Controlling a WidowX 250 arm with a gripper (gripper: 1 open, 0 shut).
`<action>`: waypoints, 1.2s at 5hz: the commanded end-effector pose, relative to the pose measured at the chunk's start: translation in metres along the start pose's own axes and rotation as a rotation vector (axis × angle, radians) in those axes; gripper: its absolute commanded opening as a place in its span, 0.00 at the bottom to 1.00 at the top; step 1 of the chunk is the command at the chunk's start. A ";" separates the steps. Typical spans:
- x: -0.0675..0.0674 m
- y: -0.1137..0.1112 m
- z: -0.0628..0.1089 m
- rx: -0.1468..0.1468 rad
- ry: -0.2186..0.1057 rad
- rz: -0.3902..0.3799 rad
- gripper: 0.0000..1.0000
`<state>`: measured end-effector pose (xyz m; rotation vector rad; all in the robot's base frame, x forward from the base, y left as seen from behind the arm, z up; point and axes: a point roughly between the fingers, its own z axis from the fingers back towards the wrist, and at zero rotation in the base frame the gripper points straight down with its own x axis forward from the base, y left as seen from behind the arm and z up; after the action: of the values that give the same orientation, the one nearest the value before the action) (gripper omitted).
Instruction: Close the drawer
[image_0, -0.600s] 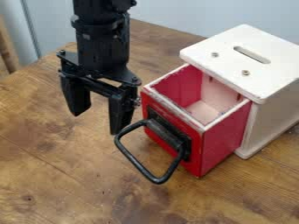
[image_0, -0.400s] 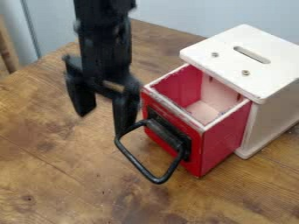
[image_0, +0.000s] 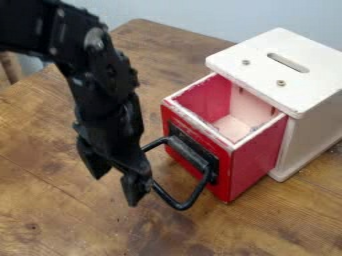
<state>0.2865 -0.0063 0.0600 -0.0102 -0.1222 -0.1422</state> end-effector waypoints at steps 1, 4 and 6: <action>0.013 0.015 0.000 0.005 -0.025 0.014 1.00; 0.032 0.021 -0.016 0.028 -0.036 0.128 1.00; 0.055 0.027 -0.009 0.020 -0.127 0.140 1.00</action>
<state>0.3189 0.0115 0.0316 -0.0016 -0.1230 -0.0174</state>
